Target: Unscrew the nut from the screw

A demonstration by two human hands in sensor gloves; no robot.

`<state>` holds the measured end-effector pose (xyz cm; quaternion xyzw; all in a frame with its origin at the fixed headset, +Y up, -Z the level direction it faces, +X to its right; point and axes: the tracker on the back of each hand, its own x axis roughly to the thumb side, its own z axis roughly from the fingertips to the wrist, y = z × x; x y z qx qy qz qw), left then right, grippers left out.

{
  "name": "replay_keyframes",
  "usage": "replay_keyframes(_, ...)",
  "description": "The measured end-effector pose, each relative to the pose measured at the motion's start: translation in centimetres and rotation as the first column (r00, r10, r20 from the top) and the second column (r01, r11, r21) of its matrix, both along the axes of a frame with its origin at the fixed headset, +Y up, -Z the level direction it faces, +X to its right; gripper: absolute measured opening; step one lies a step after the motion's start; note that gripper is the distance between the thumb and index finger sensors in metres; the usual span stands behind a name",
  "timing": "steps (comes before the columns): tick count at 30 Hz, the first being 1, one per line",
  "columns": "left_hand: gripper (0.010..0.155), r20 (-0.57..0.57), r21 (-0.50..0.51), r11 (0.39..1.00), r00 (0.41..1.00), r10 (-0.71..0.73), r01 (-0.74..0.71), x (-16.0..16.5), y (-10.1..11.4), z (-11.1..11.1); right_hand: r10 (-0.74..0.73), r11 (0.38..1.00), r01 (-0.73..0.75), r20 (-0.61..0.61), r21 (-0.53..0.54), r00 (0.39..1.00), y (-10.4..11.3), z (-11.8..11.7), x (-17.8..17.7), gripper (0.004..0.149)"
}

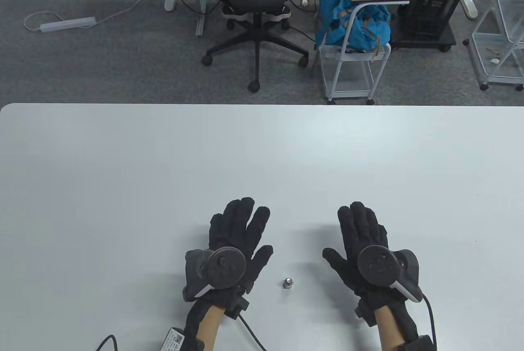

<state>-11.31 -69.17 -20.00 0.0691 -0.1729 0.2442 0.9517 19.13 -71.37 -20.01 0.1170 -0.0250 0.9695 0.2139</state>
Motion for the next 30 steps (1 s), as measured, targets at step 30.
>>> replay_keyframes(30,0.076,-0.028,0.026,0.999,0.999,0.046,-0.045,0.1,0.0,0.1,0.249,0.946,-0.304,-0.348,-0.114,0.904,-2.3,1.6,-12.0,0.072)
